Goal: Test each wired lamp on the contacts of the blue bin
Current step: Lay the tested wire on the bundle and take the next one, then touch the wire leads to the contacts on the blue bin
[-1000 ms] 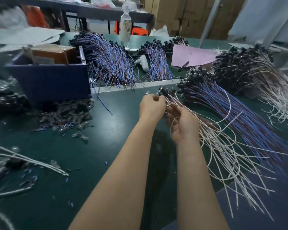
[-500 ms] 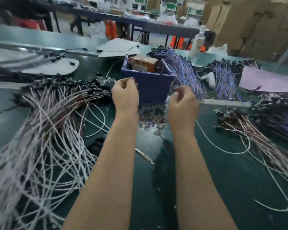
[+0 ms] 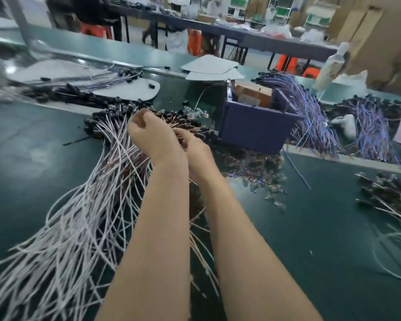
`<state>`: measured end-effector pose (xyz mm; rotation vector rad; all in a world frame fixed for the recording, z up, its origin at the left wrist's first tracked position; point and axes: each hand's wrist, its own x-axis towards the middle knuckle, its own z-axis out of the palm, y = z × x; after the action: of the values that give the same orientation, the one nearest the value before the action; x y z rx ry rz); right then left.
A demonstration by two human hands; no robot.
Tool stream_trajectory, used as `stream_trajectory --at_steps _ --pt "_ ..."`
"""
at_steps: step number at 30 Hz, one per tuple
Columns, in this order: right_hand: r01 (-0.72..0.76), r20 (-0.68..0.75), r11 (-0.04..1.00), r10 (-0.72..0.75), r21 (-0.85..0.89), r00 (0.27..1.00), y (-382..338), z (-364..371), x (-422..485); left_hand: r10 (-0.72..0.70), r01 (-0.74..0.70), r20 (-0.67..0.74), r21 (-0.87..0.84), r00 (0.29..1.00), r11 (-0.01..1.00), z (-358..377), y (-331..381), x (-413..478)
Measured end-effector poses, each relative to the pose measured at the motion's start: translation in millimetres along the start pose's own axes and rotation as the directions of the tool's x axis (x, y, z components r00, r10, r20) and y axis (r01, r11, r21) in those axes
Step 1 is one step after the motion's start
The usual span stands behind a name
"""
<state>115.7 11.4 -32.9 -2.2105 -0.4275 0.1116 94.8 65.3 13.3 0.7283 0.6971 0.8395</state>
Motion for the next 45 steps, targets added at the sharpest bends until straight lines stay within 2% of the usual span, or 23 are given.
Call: stream_trajectory --at_steps 2,4,7,10,12,14,17,19,20,21,22,24,26,29,31,33,35,37,38,39,42,43,45 --pt "-0.06 0.102 0.986 0.076 -0.156 0.992 -9 12 11 0.013 -0.013 -0.025 -0.015 1.0 1.0 0 4 4" --pt "-0.109 0.091 0.954 0.14 -0.28 0.986 -13 17 17 0.016 -0.017 -0.044 -0.017 0.999 1.0 0 5 5" --pt "-0.092 -0.015 0.993 0.091 -0.078 0.996 -11 17 14 -0.007 0.004 -0.039 -0.064 0.999 0.998 0 1 6" --pt "-0.143 -0.177 0.962 0.186 0.233 0.966 -4 12 9 -0.035 0.031 -0.035 -0.094 0.999 0.995 1 -2 6" --pt "-0.173 -0.217 0.846 0.318 0.505 0.923 -2 9 9 -0.033 0.029 -0.036 -0.105 0.999 0.994 2 -5 5" --pt "-0.234 -0.111 0.655 0.439 0.719 0.891 -1 6 11 -0.032 0.028 -0.037 -0.099 0.999 0.995 3 -7 4" --pt "-0.334 0.115 0.378 0.498 0.864 0.86 2 -3 12 -0.05 0.047 -0.032 -0.097 0.998 0.994 4 -11 2" --pt "-0.382 0.215 0.278 0.486 0.881 0.847 6 -8 11 -0.054 0.051 -0.024 -0.107 0.998 0.993 4 -12 1" --pt "-0.409 0.244 0.291 0.47 0.865 0.849 5 -11 8 -0.053 0.05 -0.019 -0.109 0.998 0.993 5 -13 0" --pt "-0.428 0.242 0.371 0.452 0.824 0.858 5 -12 5 -0.051 0.049 -0.015 -0.11 0.999 0.993 5 -13 0" --pt "-0.415 0.192 0.519 0.428 0.747 0.883 4 -12 4 -0.049 0.047 -0.012 -0.109 0.999 0.993 5 -14 0" --pt "-0.252 0.023 0.843 0.274 0.475 0.962 3 -11 5 -0.051 0.05 -0.007 -0.1 0.999 0.994 6 -15 1" --pt "-0.115 -0.047 0.971 0.127 0.211 0.991 2 -11 10 -0.064 0.064 0.008 -0.081 0.998 0.995 6 -15 2" --pt "-0.239 -0.05 0.97 0.241 0.037 0.969 9 -14 15 -0.103 0.105 0.039 -0.065 0.994 0.992 5 -15 1" --pt "-0.241 -0.018 0.968 0.243 0.067 0.97 11 -13 11 -0.11 0.112 0.041 -0.07 0.993 0.991 5 -14 1" --pt "-0.225 0.032 0.923 0.227 0.313 0.973 10 -18 8 -0.11 0.113 0.04 -0.061 0.993 0.992 4 -15 1" --pt "-0.288 0.15 0.769 0.247 0.571 0.957 9 -27 7 -0.134 0.135 0.077 -0.003 0.988 0.991 5 -16 1" --pt "-0.359 0.23 0.643 0.279 0.677 0.932 14 -36 7 -0.188 0.175 0.141 0.098 0.972 0.98 6 -18 -1" --pt "-0.379 0.213 0.645 0.323 0.664 0.922 17 -39 7 -0.214 0.194 0.156 0.131 0.964 0.972 7 -19 -2" --pt "-0.383 0.151 0.704 0.37 0.598 0.917 21 -40 5 -0.226 0.205 0.149 0.146 0.963 0.968 8 -20 -2" --pt "-0.333 -0.083 0.921 0.355 0.203 0.931 31 -42 2 -0.19 0.178 0.054 0.177 0.98 0.968 6 -25 -1" --pt "-0.307 -0.123 0.945 0.319 0.11 0.94 35 -43 2 -0.171 0.162 0.033 0.18 0.985 0.97 4 -26 -1" --pt "-0.28 -0.138 0.955 0.293 0.101 0.946 39 -43 3 -0.135 0.131 0.013 0.159 0.991 0.979 1 -27 -1"
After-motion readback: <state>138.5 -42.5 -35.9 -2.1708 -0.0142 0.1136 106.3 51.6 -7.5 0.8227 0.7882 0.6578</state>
